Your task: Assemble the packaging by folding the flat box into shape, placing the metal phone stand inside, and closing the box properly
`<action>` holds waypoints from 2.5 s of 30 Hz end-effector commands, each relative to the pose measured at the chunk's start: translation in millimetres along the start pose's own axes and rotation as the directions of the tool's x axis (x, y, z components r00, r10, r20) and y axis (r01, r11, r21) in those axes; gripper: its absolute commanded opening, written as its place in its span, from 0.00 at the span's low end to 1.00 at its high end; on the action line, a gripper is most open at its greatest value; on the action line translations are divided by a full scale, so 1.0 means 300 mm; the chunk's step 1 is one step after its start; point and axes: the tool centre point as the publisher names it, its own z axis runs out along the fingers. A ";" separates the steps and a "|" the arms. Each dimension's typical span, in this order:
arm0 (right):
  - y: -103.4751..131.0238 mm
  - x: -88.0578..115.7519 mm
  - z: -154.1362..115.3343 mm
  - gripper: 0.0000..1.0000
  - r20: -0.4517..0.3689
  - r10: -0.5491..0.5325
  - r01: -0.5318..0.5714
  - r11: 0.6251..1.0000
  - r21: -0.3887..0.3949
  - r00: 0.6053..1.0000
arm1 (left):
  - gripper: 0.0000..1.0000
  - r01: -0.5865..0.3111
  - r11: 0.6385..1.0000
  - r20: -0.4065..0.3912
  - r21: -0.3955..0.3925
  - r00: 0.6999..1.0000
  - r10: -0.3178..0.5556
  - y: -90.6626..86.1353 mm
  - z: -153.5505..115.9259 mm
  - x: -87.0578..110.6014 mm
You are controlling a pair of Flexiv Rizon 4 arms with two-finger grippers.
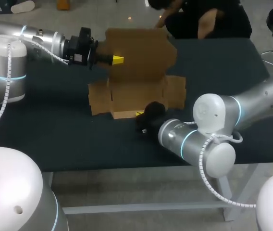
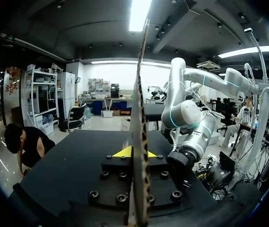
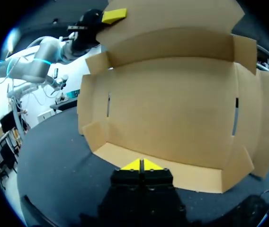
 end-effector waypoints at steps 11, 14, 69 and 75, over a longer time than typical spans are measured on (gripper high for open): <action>-0.007 0.010 0.003 0.00 0.011 -0.003 0.003 1.000 -0.002 1.000 | 0.00 0.012 1.000 -0.007 -0.005 1.000 -0.012 0.004 -0.004 0.088; -0.007 0.010 0.003 0.00 0.011 -0.003 0.003 1.000 -0.002 1.000 | 0.00 0.025 1.000 -0.016 -0.004 1.000 -0.025 0.010 0.002 0.101; -0.007 0.010 0.003 0.00 0.011 -0.003 0.003 1.000 -0.002 1.000 | 0.00 0.185 0.983 -0.028 0.015 0.982 -0.184 0.104 0.070 0.207; -0.007 0.010 0.003 0.00 0.011 -0.003 0.003 1.000 -0.002 1.000 | 0.00 0.198 0.980 -0.022 0.012 0.980 -0.197 0.111 0.070 0.198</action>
